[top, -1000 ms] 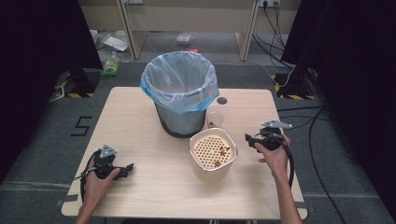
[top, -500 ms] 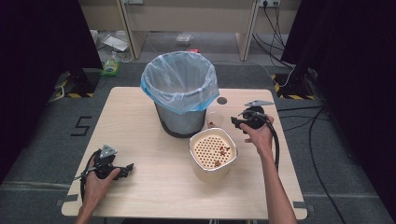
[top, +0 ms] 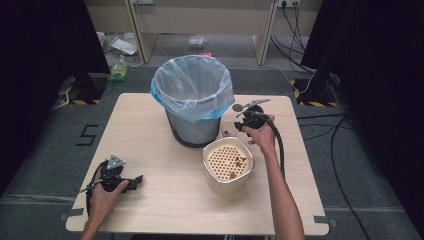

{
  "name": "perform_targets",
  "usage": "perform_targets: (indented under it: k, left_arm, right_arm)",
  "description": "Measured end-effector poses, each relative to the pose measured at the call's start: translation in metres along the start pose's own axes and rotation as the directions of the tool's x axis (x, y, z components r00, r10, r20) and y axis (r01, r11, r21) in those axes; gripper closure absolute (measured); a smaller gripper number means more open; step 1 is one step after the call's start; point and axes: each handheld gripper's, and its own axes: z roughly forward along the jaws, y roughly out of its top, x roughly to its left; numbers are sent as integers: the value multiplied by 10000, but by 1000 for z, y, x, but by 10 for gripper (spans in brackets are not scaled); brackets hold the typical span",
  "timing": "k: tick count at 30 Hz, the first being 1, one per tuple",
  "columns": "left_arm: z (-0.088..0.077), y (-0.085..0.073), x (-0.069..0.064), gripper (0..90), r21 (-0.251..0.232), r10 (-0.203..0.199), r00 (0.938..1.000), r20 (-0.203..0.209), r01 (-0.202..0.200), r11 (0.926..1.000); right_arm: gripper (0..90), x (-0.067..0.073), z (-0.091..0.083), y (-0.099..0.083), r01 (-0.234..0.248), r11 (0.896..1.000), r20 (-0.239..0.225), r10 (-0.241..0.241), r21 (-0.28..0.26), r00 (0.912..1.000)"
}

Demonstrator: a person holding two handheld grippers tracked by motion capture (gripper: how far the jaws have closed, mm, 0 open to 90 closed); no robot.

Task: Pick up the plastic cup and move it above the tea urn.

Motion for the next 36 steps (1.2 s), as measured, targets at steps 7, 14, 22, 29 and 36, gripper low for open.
perform_targets:
  k: [7,14,22,29,36]
  left_arm:
    - [0,0,0,0,-1,0,10000,-1,0,10000]
    - [0,0,0,0,0,0,10000,2,0,10000]
    - [0,0,0,0,-2,0,10000,-1,0,10000]
    - [0,0,0,0,-1,-1,10000,-2,1,10000]
    - [0,0,0,0,-2,5,10000,-7,-5,10000]
  right_arm:
    - [645,2,16,5,428,9966,-57,-425,698,9991]
    - [825,-7,18,-4,595,9936,-164,-582,963,9982]
    - [869,-12,-8,-7,1107,9933,100,-1111,333,9938]
    - [870,-19,-50,-20,1401,9832,1169,-1265,-1169,9851]
    - [870,-17,-69,-24,2179,9625,2362,-1766,-1617,9555]
